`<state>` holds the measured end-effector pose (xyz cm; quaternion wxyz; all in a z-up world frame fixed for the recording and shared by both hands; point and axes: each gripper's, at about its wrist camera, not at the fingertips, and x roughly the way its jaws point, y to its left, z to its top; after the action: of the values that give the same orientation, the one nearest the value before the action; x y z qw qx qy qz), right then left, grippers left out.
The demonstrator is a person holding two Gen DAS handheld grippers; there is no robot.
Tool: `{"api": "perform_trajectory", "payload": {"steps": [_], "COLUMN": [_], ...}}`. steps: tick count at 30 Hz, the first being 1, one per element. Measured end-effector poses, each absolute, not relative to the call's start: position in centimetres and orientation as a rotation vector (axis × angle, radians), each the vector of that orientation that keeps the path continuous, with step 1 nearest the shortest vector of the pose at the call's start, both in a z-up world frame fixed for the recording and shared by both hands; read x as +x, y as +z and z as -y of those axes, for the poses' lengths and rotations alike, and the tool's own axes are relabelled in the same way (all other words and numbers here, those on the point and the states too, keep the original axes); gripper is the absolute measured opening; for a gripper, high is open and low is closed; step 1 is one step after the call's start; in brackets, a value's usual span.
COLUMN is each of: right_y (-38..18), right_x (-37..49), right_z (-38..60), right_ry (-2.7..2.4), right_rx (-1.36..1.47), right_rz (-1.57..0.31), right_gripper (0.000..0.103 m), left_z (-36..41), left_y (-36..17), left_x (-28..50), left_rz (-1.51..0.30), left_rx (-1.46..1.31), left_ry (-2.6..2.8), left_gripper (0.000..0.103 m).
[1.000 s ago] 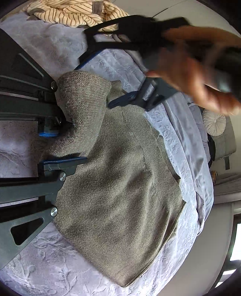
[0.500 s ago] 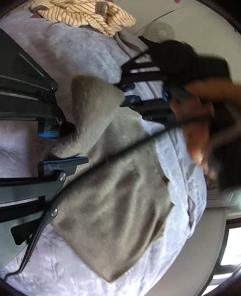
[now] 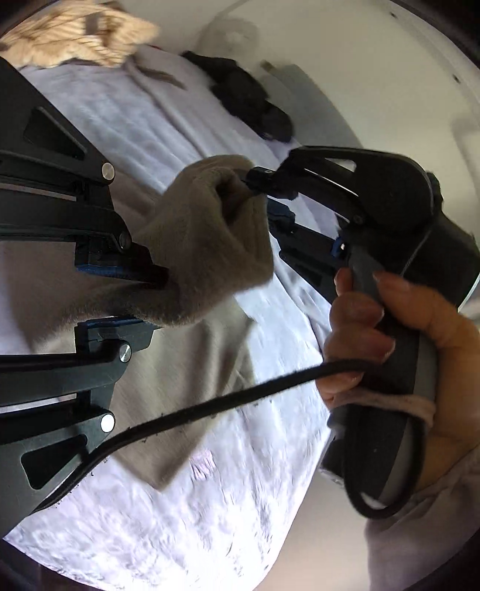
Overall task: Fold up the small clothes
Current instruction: 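Lift the held edge with both tools and fold the sweater in half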
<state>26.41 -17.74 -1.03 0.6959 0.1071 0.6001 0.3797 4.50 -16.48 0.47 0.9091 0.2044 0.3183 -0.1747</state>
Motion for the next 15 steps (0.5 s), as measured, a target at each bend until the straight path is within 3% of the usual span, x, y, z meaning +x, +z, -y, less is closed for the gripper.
{"api": "perform_trajectory", "payload": {"steps": [7, 15], "right_y": [-1.0, -10.5], "right_x": [24.2, 21.1], "right_z": [30.8, 41.7], "right_ry": [0.75, 0.553], "right_rx": [0.447, 0.647], "right_rz": [-1.202, -1.233], "right_gripper": [0.012, 0.013], "left_z": [23.8, 29.1], "left_y": [0.0, -6.3], "left_x": [3.9, 2.7], "left_rz": [-0.641, -0.784], "left_rx": [0.515, 0.617], "left_ry": [-0.532, -0.671], "left_gripper": [0.018, 0.018]}}
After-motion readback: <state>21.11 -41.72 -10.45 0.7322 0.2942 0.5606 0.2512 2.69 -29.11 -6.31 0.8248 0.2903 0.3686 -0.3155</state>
